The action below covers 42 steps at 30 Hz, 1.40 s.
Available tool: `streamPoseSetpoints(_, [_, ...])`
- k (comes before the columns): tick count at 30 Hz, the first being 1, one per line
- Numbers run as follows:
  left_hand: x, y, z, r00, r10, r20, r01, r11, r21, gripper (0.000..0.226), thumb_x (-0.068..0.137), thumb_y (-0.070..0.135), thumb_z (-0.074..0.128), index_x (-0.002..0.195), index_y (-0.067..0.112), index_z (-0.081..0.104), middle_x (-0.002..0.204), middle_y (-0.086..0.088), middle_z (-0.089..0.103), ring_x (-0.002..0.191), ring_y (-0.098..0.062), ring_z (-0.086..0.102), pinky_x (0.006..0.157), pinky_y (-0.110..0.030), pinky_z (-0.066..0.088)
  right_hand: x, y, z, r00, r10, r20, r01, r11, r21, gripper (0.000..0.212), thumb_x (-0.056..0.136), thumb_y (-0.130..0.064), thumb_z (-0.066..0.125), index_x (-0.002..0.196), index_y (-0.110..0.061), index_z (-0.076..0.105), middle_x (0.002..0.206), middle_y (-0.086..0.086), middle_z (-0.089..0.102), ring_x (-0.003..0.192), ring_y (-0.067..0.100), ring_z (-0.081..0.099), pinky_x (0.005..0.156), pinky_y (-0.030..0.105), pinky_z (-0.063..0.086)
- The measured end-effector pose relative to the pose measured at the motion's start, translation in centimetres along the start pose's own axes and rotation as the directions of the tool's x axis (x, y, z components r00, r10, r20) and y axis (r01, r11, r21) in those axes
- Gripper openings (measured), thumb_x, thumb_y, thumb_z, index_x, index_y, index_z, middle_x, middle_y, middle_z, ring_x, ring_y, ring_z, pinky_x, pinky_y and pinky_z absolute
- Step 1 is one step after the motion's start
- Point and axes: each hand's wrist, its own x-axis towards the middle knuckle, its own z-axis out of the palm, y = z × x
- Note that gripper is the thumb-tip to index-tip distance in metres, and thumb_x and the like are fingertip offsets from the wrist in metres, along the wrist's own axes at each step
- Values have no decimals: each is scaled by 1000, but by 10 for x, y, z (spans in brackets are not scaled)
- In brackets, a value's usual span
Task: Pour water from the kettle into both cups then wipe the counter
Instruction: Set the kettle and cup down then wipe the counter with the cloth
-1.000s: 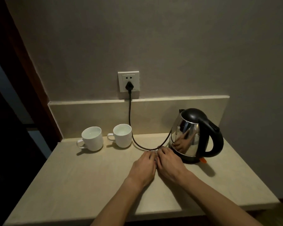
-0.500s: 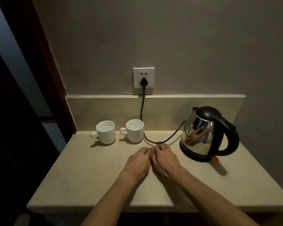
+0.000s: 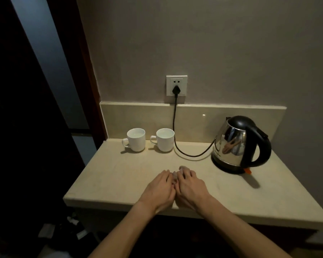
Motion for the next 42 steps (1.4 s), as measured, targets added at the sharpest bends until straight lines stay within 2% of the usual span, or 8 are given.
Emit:
streamPoseSetpoints(4, [15,38,12,992,120,-46,-123,991,-54,49,105,24,47,149,5,47,141,-14,56,130,-29,50,106,-32,37,-24,47,-5,998,56,-16,-57,997,-45,52,103,-38,31,150,-16,34,159,12,31,143,29,32,100,38,45])
streamPoseSetpoints(12, [70,64,31,992,128,22,-129,990,55,50,112,26,34,159,7,34,151,-16,48,137,-32,42,118,-42,31,-7,92,-9,986,160,-41,-160,987,-9,51,104,-35,39,150,-14,33,160,9,29,145,25,31,104,32,45])
streamPoseSetpoints(16, [88,38,29,995,102,10,-102,994,42,46,109,16,41,155,6,41,147,-14,51,131,-28,47,114,-37,35,31,77,-7,989,142,-34,-143,989,-31,48,103,-29,36,147,-9,36,153,14,38,139,31,35,111,34,35])
streamPoseSetpoints(20, [77,-19,17,1000,-13,-21,12,1000,-23,46,110,23,41,156,18,40,148,-5,51,132,-22,47,110,-33,39,65,37,-4,996,82,16,-82,996,-28,51,100,-32,43,144,-8,39,146,17,44,135,36,35,110,41,36])
streamPoseSetpoints(27, [2,-81,-2,987,-150,-60,149,989,-24,50,110,33,42,159,24,39,154,-1,48,139,-18,46,113,-32,39,68,-46,7,997,-82,-3,82,992,97,50,101,-36,46,142,-7,43,152,17,34,139,34,31,105,41,42])
streamPoseSetpoints(32, [-26,-53,2,995,-32,-99,30,999,-19,45,103,31,41,141,14,59,133,-5,62,118,-22,59,100,-34,49,22,-32,12,988,-151,-37,152,988,13,53,101,-40,39,145,-12,39,158,14,29,142,31,30,105,37,41])
streamPoseSetpoints(38, [3,17,23,984,147,-101,-150,988,-22,49,99,30,38,134,10,66,128,-9,68,117,-27,64,104,-35,51,-25,36,9,995,4,-98,-2,1000,18,51,103,-41,33,149,-21,37,160,4,28,144,22,30,97,31,50])
streamPoseSetpoints(42, [37,56,27,973,223,-57,-227,972,-65,42,93,36,45,119,24,76,111,5,74,100,-13,70,85,-23,56,-32,80,1,991,104,-89,-103,995,16,57,100,-43,41,152,-20,34,162,3,27,144,19,29,100,27,48])
